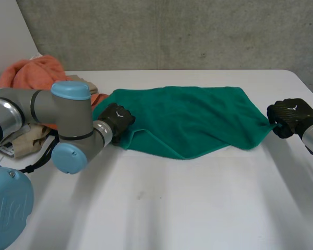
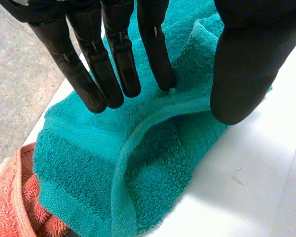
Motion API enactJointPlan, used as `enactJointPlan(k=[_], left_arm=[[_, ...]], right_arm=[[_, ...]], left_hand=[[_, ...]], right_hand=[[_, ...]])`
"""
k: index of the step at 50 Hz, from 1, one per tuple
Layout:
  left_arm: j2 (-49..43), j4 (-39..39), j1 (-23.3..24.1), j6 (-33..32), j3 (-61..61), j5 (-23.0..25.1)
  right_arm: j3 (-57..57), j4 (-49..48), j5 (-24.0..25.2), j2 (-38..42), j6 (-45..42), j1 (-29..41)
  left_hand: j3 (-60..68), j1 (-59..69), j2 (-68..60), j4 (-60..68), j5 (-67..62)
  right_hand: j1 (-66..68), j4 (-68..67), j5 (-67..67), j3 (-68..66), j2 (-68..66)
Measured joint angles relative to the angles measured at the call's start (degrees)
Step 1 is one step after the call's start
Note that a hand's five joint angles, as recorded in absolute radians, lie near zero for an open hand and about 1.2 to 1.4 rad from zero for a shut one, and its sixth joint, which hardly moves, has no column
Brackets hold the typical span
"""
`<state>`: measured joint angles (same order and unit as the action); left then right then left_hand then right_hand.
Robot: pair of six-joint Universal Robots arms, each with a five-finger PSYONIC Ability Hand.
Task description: Fold the laundry.
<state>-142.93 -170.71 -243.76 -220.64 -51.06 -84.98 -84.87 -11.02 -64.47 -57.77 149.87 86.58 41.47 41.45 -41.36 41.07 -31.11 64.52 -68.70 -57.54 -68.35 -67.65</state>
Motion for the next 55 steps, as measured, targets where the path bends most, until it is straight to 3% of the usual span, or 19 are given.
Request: enactJointPlan(k=[11, 19, 28, 33, 36, 41, 43, 49, 55], left_arm=[[-1.5, 0.1, -0.4, -2.2, 1.7, 0.0], [-3.0, 0.7, -0.9, -3.7, 3.5, 0.1], [4.9, 5.5, -3.3, 0.6, -2.3, 3.2], [14.9, 8.3, -6.0, 6.6, -12.4, 6.2], [21.8, 10.4, -8.8, 9.6, -20.6, 7.5], [27.6, 15.5, -14.0, 8.5, -29.7, 9.5], [28.2, 17.3, -15.6, 7.0, -31.1, 10.6], [26.7, 19.7, -17.6, 4.5, -29.5, 13.0], [21.0, 18.5, -15.6, 9.5, -19.6, 13.0]], right_arm=[[0.3, 0.4, 0.0, 0.1, 0.0, 0.2], [1.7, 2.4, -0.1, 0.2, 0.3, -0.1], [3.7, 12.6, 1.1, -1.9, -0.9, -1.5], [4.0, 25.4, 4.9, -5.7, -8.1, -4.9], [4.3, 37.9, 6.9, -8.0, -18.2, -8.8], [5.0, 55.2, 6.6, -8.6, -35.4, -13.2], [5.4, 58.0, 6.3, -8.0, -38.5, -13.4], [7.2, 54.2, 6.1, -5.5, -34.8, -11.4], [10.6, 39.1, 4.9, -2.2, -18.9, -6.4]], left_hand=[[3.6, 4.1, -3.7, 4.1, -4.0], [25.3, 24.4, -25.9, 26.1, -25.0], [26.5, 24.4, -27.0, 27.3, -25.2], [26.5, 24.4, -27.0, 27.3, -25.2], [26.5, 24.4, -27.0, 27.3, -25.2], [26.5, 24.4, -27.0, 27.3, -25.2], [26.5, 24.4, -27.0, 27.3, -25.2], [26.5, 24.4, -27.0, 27.3, -25.2], [26.6, 24.4, -27.2, 27.3, -25.2]], right_hand=[[0.0, 0.0, 0.0, 0.0, 0.0], [0.0, 0.0, 0.0, 0.0, 0.0], [0.0, 0.0, 0.0, 0.0, 0.0], [0.0, 0.0, 0.0, 0.0, 0.0], [0.0, 0.0, 0.0, 0.0, 0.0], [0.0, 0.0, 0.0, 0.0, 0.0], [0.0, 0.0, 0.0, 0.0, 0.0], [0.0, 0.0, 0.0, 0.0, 0.0], [0.0, 0.0, 0.0, 0.0, 0.0]])
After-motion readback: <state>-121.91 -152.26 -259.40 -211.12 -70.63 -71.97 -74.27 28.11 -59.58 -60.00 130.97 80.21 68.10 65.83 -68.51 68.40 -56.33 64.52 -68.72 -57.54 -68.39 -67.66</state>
